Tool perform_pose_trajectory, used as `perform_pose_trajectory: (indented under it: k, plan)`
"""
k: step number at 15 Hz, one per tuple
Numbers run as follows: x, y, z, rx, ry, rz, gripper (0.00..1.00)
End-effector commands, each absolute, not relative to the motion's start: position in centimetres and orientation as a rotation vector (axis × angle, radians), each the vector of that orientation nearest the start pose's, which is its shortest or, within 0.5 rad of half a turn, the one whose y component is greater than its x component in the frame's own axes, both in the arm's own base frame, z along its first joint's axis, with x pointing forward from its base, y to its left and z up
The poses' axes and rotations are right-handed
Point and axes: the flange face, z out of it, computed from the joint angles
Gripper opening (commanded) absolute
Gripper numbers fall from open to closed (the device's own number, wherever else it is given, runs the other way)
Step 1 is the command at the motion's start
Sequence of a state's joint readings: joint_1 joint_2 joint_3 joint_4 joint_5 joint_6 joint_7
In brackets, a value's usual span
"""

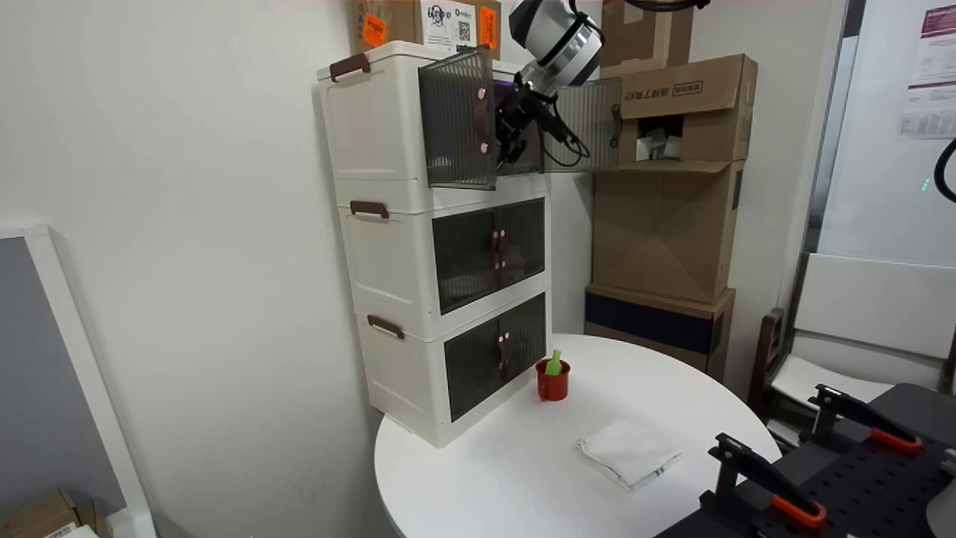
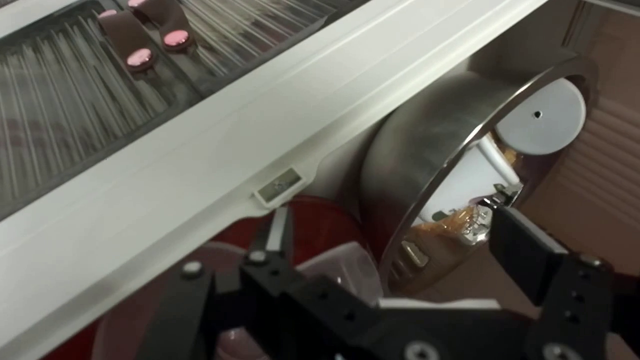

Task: Place the measuring cup on the top shelf

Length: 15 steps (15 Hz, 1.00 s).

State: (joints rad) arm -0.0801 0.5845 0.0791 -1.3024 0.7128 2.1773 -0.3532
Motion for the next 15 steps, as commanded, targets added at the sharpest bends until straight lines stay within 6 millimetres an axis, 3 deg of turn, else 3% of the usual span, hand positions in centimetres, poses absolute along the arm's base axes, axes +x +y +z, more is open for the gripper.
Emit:
perform_pose_trajectory:
  k: [1, 8, 12, 15]
  plan:
    - [75.0, 0.2, 44.4, -2.495, -0.006, -0.490, 1.00]
    - [71.4, -0.3, 43.3, -2.670, -0.149, -0.326, 1.00]
    - [68.0, -1.0, 43.0, -2.780, -0.223, -0.231, 1.00]
    - [64.7, -1.8, 42.6, -2.834, -0.297, -0.053, 1.00]
